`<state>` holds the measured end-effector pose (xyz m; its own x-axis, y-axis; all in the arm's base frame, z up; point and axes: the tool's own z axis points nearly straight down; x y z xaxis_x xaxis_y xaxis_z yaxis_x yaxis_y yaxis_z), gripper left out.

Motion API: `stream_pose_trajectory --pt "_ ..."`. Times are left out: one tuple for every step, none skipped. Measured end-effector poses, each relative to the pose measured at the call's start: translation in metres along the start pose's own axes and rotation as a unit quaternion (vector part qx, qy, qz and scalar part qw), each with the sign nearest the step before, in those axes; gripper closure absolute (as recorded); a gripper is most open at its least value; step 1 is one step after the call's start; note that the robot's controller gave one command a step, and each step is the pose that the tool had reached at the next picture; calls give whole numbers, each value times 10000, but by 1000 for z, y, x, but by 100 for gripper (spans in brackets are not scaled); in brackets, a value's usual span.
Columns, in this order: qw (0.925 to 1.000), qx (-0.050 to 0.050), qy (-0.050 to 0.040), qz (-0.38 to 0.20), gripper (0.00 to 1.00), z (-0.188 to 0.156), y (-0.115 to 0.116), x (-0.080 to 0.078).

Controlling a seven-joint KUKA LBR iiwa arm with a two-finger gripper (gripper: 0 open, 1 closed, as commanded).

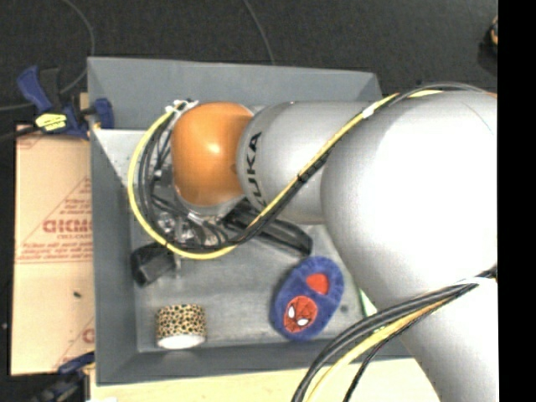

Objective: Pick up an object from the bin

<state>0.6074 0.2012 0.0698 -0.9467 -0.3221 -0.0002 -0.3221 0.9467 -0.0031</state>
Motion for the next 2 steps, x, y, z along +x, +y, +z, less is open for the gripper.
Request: stream_pose_trajectory --pt "10000 -1 0 0 100 0 0 0" --pt "10000 -1 13 1 100 -3 0 1"
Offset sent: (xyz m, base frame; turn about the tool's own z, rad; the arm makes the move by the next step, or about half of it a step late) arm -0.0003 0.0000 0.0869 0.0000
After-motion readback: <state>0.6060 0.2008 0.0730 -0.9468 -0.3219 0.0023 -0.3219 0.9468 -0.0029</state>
